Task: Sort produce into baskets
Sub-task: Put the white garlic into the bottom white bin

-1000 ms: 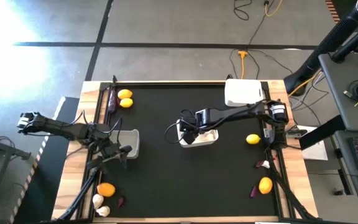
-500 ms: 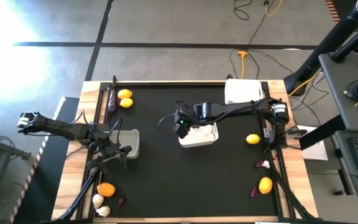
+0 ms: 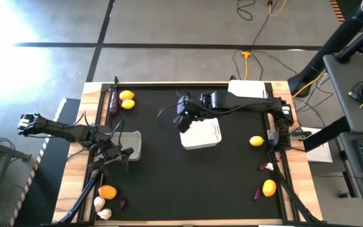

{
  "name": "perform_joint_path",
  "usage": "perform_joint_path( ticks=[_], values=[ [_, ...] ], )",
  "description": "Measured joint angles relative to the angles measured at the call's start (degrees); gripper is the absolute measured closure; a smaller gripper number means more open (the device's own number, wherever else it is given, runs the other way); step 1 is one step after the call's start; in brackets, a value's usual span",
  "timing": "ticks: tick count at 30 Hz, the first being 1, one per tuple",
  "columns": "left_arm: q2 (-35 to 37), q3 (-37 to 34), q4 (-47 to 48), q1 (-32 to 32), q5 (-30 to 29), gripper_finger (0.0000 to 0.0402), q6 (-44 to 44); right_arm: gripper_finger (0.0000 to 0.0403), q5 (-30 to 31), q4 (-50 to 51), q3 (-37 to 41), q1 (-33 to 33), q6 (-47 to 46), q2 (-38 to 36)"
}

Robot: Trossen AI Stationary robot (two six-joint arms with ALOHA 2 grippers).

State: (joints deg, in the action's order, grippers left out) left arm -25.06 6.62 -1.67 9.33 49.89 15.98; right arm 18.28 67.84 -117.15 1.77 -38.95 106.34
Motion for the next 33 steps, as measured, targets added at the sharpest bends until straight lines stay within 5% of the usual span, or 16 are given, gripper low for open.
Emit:
perform_joint_path(
  ticks=[9,19,25,33],
  values=[
    [0.00,0.00,-0.01,0.01,0.00,0.0075,0.00,0.0172,-0.15,20.72,2.61,-11.63,-15.44,0.23],
    [0.00,-0.01,-0.01,0.02,0.00,0.0075,0.00,0.0172,-2.98,21.22,14.65,-26.48,-32.36,0.24],
    [0.00,0.01,0.00,0.01,0.00,0.0075,-0.01,0.0172,-10.58,21.03,20.85,-30.92,-38.65,0.24],
    [0.00,-0.01,0.00,0.01,0.00,0.0075,-0.02,0.0172,-11.28,18.65,29.22,-34.99,-45.59,0.24]
  ],
)
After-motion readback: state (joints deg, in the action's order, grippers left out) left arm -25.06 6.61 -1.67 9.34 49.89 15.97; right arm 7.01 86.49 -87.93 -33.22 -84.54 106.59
